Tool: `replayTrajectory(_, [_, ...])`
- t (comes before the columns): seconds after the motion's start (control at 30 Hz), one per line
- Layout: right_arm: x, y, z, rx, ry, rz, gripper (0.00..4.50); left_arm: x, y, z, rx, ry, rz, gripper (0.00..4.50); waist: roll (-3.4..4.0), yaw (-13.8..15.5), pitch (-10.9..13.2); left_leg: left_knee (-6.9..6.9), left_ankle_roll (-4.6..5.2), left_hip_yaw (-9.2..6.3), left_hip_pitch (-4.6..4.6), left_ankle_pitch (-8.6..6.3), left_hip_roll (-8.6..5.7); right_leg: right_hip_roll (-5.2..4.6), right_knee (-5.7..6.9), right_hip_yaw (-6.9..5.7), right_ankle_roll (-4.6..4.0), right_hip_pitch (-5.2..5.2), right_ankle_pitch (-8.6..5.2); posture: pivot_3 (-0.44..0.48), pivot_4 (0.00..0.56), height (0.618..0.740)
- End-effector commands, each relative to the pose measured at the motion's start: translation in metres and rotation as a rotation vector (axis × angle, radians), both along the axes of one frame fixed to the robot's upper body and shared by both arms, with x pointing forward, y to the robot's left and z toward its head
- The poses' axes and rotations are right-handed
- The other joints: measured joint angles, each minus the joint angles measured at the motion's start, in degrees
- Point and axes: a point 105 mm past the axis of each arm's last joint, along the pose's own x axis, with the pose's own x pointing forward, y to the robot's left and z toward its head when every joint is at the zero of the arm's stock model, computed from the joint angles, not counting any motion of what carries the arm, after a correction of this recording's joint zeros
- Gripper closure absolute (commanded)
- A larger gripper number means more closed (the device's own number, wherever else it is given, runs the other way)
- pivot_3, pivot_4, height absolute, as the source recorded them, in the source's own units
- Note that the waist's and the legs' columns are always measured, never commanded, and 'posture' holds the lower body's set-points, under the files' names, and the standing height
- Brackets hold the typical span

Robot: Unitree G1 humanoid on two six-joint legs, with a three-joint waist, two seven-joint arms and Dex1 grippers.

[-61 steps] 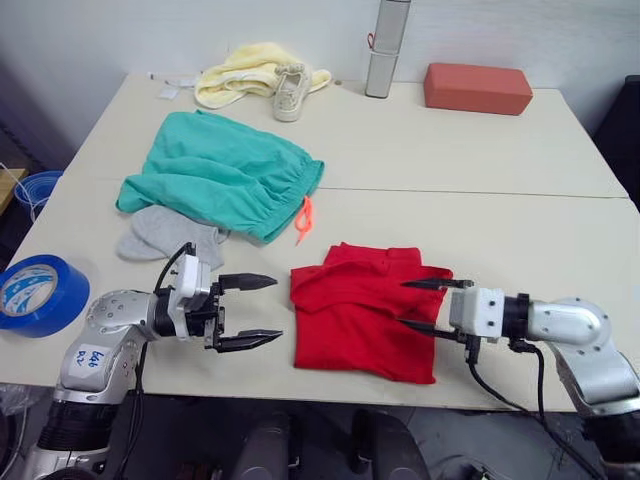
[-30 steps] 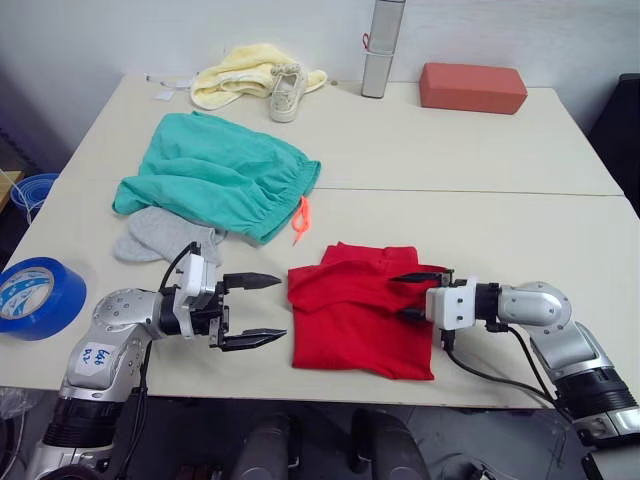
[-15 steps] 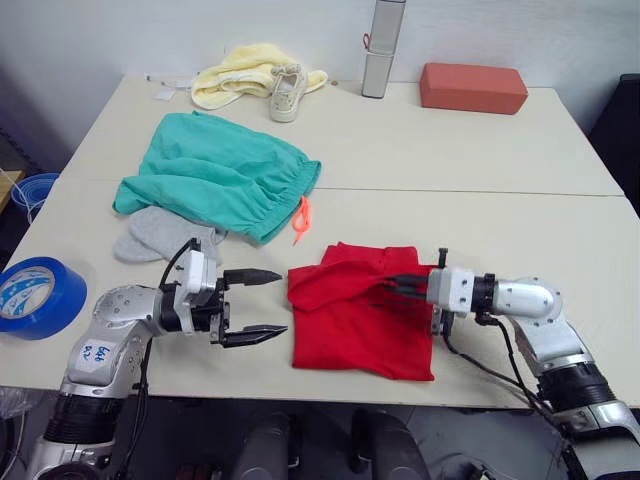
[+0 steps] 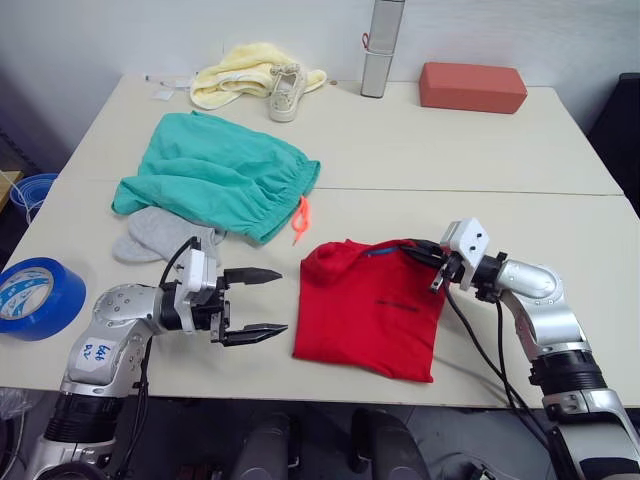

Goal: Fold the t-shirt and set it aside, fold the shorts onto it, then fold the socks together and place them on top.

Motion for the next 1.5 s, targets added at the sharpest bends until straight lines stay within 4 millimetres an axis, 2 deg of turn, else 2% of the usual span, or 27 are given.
replayTrajectory(0.03, [0.008, -0.005, 0.017, 0.076, -0.023, -0.047, 4.48, 0.0, -0.001, 0.003, -0.002, -0.018, -0.003, 0.0, 0.0, 0.0, 0.0, 0.0, 0.0, 0.0, 0.0, 0.0, 0.0, 0.0, 0.01, 0.0, 0.0, 0.0, 0.0, 0.0, 0.15, 0.74])
replayTrajectory(0.2, [0.016, -0.003, 0.009, 0.115, 0.057, -0.097, 4.48, 0.001, -0.002, 0.002, -0.004, -0.014, -0.004, 0.0, 0.0, -0.1, 0.0, 0.0, 0.0, 0.0, 0.0, 0.0, 0.0, 0.0, 0.03, 0.0, 0.0, 0.0, 0.0, 0.0, 0.15, 0.74])
replayTrajectory(0.3, [0.022, -0.008, 0.007, 0.174, 0.104, -0.152, 4.48, 0.001, -0.003, 0.002, -0.005, -0.012, -0.006, 0.0, 0.0, 0.0, 0.0, 0.0, 0.0, 0.0, -0.01, 0.0, 0.0, -0.01, 0.03, 0.0, 0.0, -0.01, 0.0, 0.0, 0.15, 0.74])
replayTrajectory(0.4, [0.021, -0.013, 0.013, 0.213, 0.101, -0.166, 3.79, 0.002, -0.004, 0.001, -0.006, -0.008, -0.004, 0.0, 0.02, 0.0, 0.0, 0.0, 0.01, 0.0, -0.02, 0.01, -0.02, -0.03, 0.02, 0.0, 0.0, -0.01, 0.0, 0.0, 0.15, 0.74])
replayTrajectory(0.43, [0.019, -0.014, 0.015, 0.215, 0.104, -0.163, 3.42, 0.002, -0.004, 0.001, -0.009, -0.007, 0.0, 0.0, 0.02, 0.0, 0.0, 0.0, 0.01, 0.0, -0.03, 0.01, -0.02, -0.02, 0.02, 0.0, 0.0, -0.02, 0.0, 0.0, 0.15, 0.74])
replayTrajectory(0.53, [0.008, -0.023, 0.031, 0.259, 0.06, -0.129, 2.41, 0.006, -0.005, 0.003, -0.029, 0.002, 0.022, 0.0, 0.03, 0.0, 0.0, -0.01, 0.01, 0.0, -0.03, 0.01, -0.01, -0.01, 0.02, 0.0, 0.0, -0.03, 0.0, 0.0, 0.15, 0.74])
replayTrajectory(0.6, [-0.008, -0.025, 0.046, 0.338, 0.062, -0.049, 1.77, 0.008, -0.006, 0.005, -0.048, 0.009, 0.03, 0.0, 0.04, 0.1, 0.0, -0.02, 0.01, -0.01, -0.06, 0.01, -0.01, -0.01, 0.01, -0.01, 0.0, -0.04, 0.0, 0.0, 0.15, 0.74])
replayTrajectory(0.67, [-0.026, -0.024, 0.054, 0.37, 0.085, 0.043, 1.77, 0.008, -0.008, 0.007, -0.06, 0.018, 0.022, 0.0, 0.05, 0.2, 0.0, -0.02, 0.02, -0.02, -0.08, 0.0, -0.01, -0.01, -0.01, -0.02, 0.0, -0.04, 0.0, 0.0, 0.15, 0.74])
replayTrajectory(0.8, [-0.055, -0.01, 0.049, 0.315, 0.15, 0.163, 1.72, 0.009, -0.016, 0.011, -0.088, 0.029, -0.01, 0.93, 0.05, 0.3, 0.0, -0.02, 0.04, -0.06, -0.09, 0.0, 0.0, -0.02, -0.05, -0.05, 0.0, -0.03, 0.0, 0.0, 0.15, 0.74])
replayTrajectory(0.9, [-0.065, 0.001, 0.026, 0.22, 0.176, 0.156, 2.33, 0.015, -0.026, 0.008, -0.067, 0.019, -0.011, 1.89, 0.05, 0.2, 0.0, -0.02, 0.04, -0.05, -0.08, -0.01, 0.0, -0.02, -0.04, -0.04, 0.01, -0.02, 0.0, 0.0, 0.15, 0.74])
replayTrajectory(1.0, [-0.079, 0.023, -0.01, 0.078, 0.166, 0.188, 3.41, 0.027, -0.048, -0.009, -0.022, 0.029, 0.0, 2.9, 0.06, 0.3, 0.0, -0.05, 0.01, -0.04, -0.08, -0.02, -0.01, 0.0, -0.1, -0.04, 0.01, -0.05, 0.0, 0.0, 0.15, 0.74])
replayTrajectory(1.1, [-0.082, 0.033, -0.032, 0.004, 0.134, 0.182, 4.47, 0.03, -0.069, -0.024, 0.011, 0.028, -0.022, 3.85, 0.05, 0.5, 0.0, -0.05, 0.04, 0.02, -0.1, 0.0, -0.08, 0.01, -0.08, -0.05, 0.05, -0.05, 0.03, 0.0, 0.15, 0.74])
replayTrajectory(1.17, [-0.082, 0.038, -0.042, -0.01, 0.129, 0.175, 4.5, 0.03, -0.082, -0.033, 0.028, 0.033, -0.035, 4.48, 0.05, 0.4, 0.0, -0.04, 0.1, 0.09, -0.11, 0.03, -0.14, 0.02, -0.04, -0.05, 0.12, -0.08, 0.06, 0.0, 0.15, 0.74])
replayTrajectory(1.27, [-0.081, 0.043, -0.043, 0.096, 0.143, 0.14, 4.5, 0.028, -0.094, -0.043, 0.051, 0.053, -0.042, 4.48, 0.05, 0.4, 0.0, 0.0, 0.13, 0.06, -0.15, 0.05, -0.11, 0.0, -0.09, -0.02, 0.16, -0.09, 0.09, 0.0, 0.15, 0.74])
replayTrajectory(1.33, [-0.077, 0.038, -0.04, 0.176, 0.159, 0.091, 4.5, 0.026, -0.096, -0.05, 0.08, 0.065, -0.031, 4.48, 0.05, 0.3, 0.0, 0.0, 0.1, 0.0, -0.14, 0.05, -0.07, 0.0, -0.13, 0.0, 0.14, -0.08, 0.08, 0.0, 0.15, 0.74])
replayTrajectory(1.5, [-0.069, 0.001, -0.047, 0.151, 0.174, -0.064, 4.5, 0.023, -0.08, -0.066, 0.139, 0.098, 0.015, 4.48, 0.06, 0.3, 0.0, -0.01, 0.1, -0.01, -0.14, 0.05, -0.09, -0.04, -0.24, 0.0, 0.12, -0.07, 0.07, 0.0, 0.15, 0.74])
